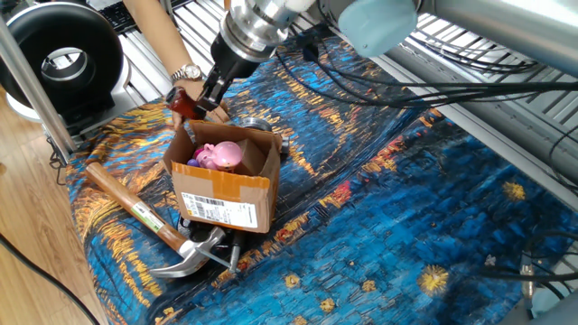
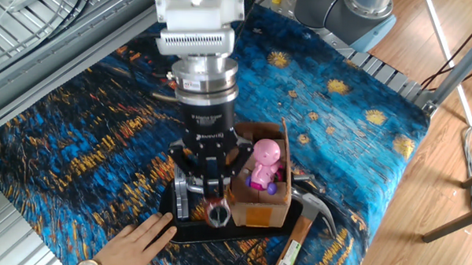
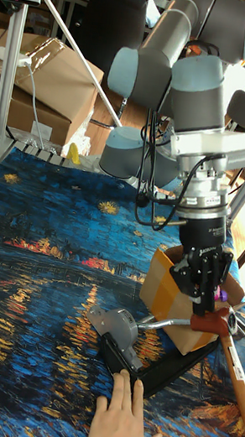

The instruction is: Push down the lever

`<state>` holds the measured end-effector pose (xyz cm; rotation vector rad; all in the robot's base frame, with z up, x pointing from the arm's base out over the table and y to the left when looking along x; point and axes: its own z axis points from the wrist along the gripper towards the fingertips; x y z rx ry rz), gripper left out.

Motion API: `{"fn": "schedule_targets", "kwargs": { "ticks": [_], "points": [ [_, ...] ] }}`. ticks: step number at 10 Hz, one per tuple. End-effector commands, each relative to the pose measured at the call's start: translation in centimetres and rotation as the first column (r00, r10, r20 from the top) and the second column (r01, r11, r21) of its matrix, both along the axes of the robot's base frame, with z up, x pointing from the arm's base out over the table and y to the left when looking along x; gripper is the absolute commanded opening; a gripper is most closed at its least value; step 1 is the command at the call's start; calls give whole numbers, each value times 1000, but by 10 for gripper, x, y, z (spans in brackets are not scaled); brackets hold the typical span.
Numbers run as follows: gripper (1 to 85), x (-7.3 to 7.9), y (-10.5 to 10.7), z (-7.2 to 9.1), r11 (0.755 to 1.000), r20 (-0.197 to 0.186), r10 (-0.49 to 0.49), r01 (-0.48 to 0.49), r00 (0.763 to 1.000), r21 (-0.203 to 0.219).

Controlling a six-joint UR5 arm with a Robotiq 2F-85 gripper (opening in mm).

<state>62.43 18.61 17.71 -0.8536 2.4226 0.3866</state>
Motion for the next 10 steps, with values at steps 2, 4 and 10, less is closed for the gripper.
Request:
{"fn": "schedule_targets", "kwargs": {
  "ticks": [2,4,10],
  "points": [
    [257,3,-2,-18,1000,2,0,0,1000,-7],
    [257,-8,-4,-24,999,-34,30,-31,999,-31],
    [250,-29,7,-26,990,-74,140,-142,987,-19]
  ]
}}
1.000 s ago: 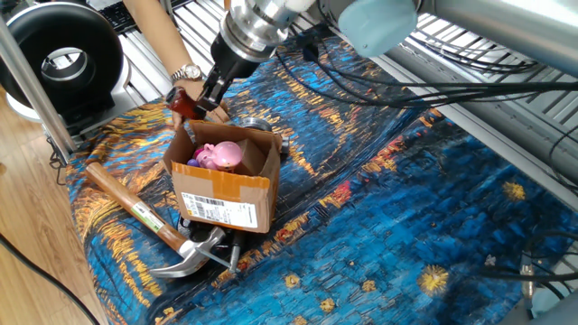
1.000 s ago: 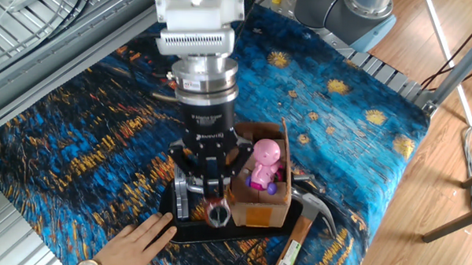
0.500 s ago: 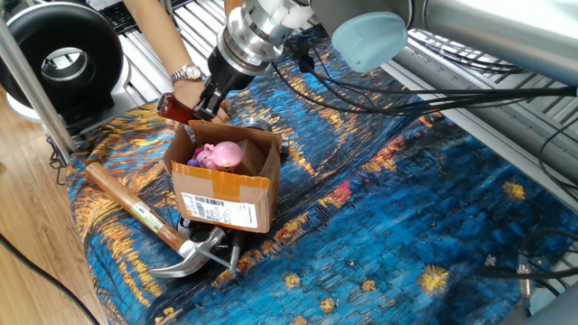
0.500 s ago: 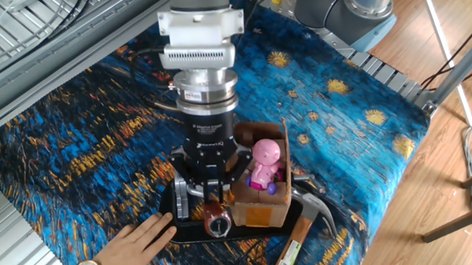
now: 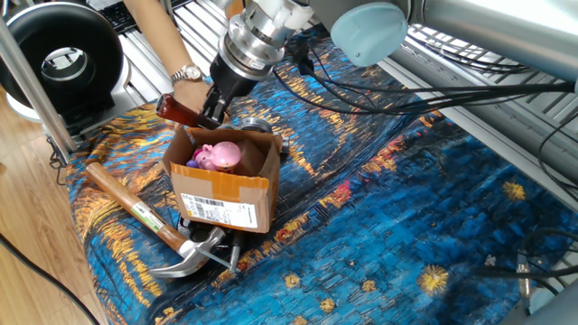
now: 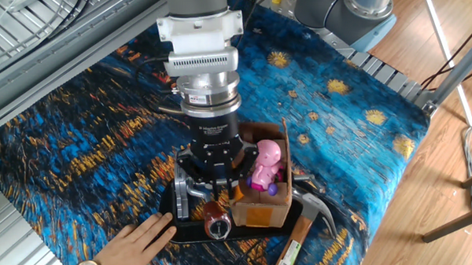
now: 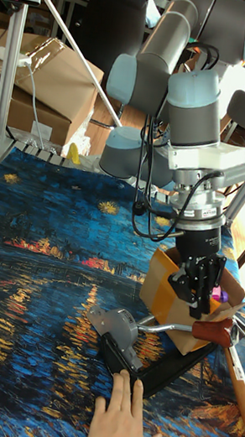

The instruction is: Push down the lever

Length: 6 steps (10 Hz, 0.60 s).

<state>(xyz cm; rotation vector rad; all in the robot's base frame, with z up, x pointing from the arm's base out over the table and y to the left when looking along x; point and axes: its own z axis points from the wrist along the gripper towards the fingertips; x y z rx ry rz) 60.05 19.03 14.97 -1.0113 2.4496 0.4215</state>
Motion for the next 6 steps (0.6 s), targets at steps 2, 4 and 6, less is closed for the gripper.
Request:
{"fn": "schedule_targets", "kwargs": {
  "ticks": [2,4,6],
  "points": [
    [250,4,-8,-1,998,39,51,-49,998,-50],
    [250,9,-5,3,999,53,26,-25,998,-25],
    [157,33,-18,15,974,52,-219,216,974,61]
  ]
}}
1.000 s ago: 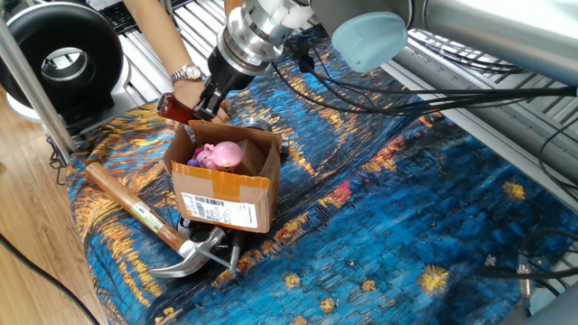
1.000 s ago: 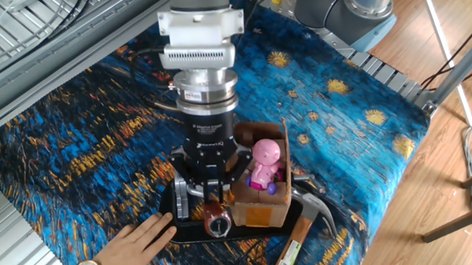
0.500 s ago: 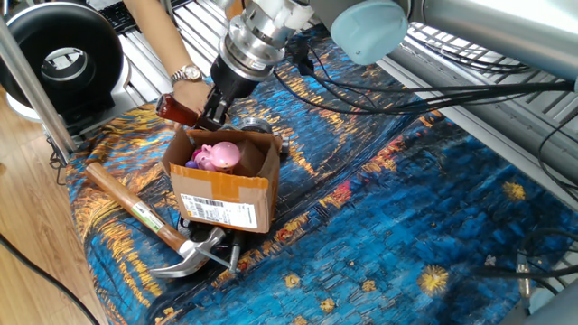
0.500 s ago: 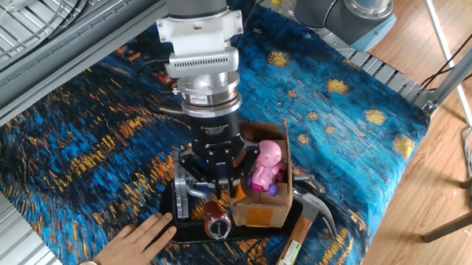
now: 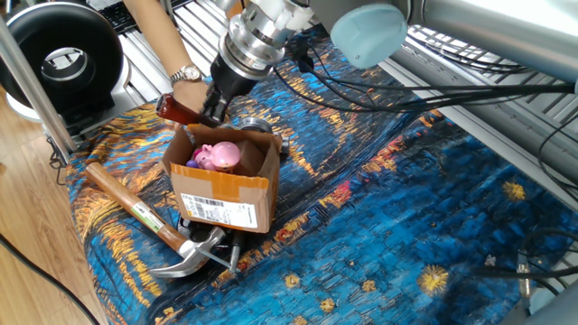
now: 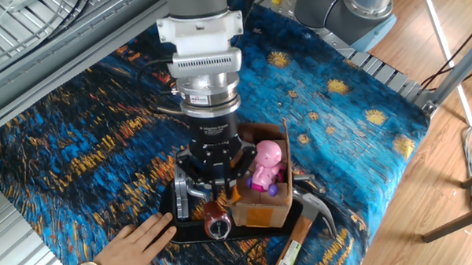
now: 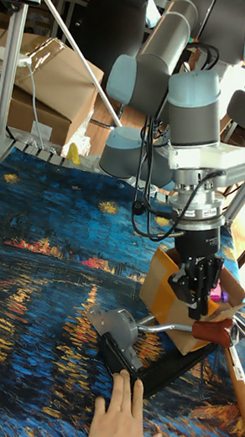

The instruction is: Push down the lever

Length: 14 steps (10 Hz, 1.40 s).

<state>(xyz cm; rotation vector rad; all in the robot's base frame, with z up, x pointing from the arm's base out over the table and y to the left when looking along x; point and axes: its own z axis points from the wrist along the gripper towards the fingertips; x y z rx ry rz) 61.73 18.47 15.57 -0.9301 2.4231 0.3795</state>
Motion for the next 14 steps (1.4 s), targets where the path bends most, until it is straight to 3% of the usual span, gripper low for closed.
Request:
{"fn": "schedule_targets", "kwargs": {
  "ticks": [1,2,4,5,6,7,9,11,14],
  "points": [
    [157,13,-14,7,986,-15,-162,163,987,41],
    [180,16,-15,5,988,-2,-154,154,988,31],
    [280,30,0,3,991,33,-117,114,993,72],
    [287,36,7,2,991,38,-115,112,993,74],
    [213,38,14,0,989,27,-130,128,991,67],
    [173,39,16,-3,987,12,-156,156,988,33],
    [167,47,25,-11,985,11,-170,169,985,21],
    [177,57,32,-26,988,21,-148,147,989,44],
    [180,53,30,-36,990,1,-140,140,990,9]
  ]
}}
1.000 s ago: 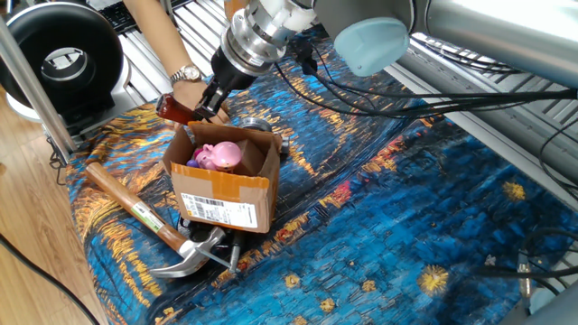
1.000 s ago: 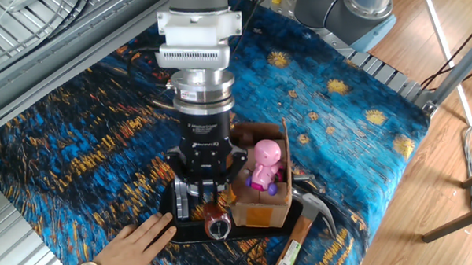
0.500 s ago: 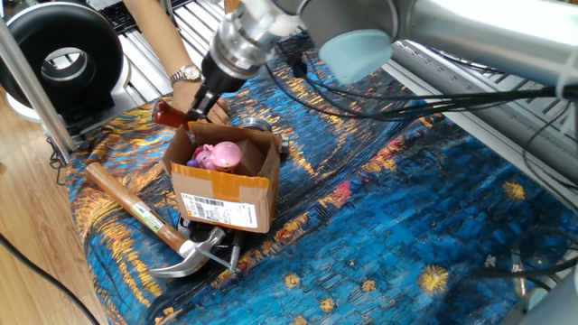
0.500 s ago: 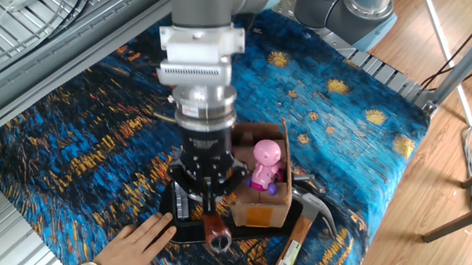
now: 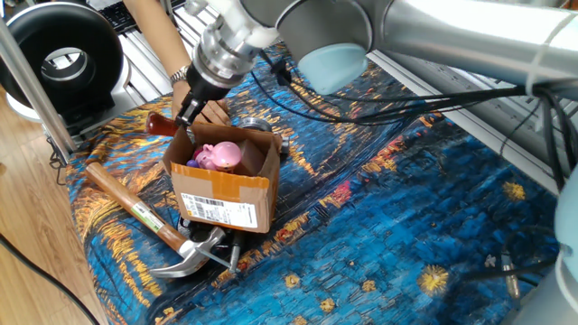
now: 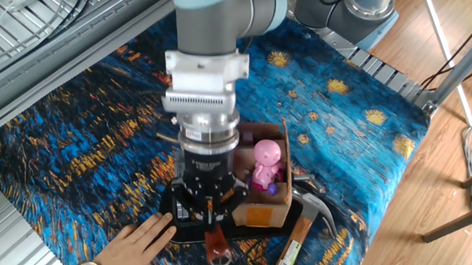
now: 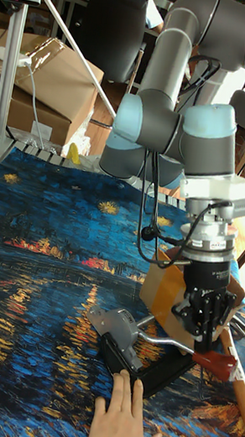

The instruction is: Push down the lever

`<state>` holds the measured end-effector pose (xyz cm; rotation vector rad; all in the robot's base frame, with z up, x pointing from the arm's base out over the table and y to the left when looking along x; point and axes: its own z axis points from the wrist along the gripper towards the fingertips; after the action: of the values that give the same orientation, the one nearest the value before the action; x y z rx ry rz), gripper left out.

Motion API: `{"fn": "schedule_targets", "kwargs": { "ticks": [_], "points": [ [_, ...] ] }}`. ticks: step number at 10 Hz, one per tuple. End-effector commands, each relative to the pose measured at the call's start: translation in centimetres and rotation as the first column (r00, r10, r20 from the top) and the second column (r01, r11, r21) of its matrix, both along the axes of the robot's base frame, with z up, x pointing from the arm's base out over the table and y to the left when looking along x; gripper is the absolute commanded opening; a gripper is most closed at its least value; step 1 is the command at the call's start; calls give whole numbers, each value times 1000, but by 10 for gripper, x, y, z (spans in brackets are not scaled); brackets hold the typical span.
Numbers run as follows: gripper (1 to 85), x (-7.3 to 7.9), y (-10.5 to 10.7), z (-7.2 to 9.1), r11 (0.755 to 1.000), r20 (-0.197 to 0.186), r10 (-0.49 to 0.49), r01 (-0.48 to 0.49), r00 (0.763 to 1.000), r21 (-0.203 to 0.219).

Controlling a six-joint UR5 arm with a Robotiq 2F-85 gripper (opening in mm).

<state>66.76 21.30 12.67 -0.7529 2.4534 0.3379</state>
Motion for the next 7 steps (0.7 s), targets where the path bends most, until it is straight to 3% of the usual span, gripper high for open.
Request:
{"fn": "schedule_targets", "kwargs": {
  "ticks": [1,5,7],
  "points": [
    [180,2,0,-10,1000,-16,-1,1,1000,-5],
    [180,10,0,-29,1000,-10,-7,7,1000,-13],
    [170,8,-2,-42,999,-24,-6,5,1000,-42]
  ]
}}
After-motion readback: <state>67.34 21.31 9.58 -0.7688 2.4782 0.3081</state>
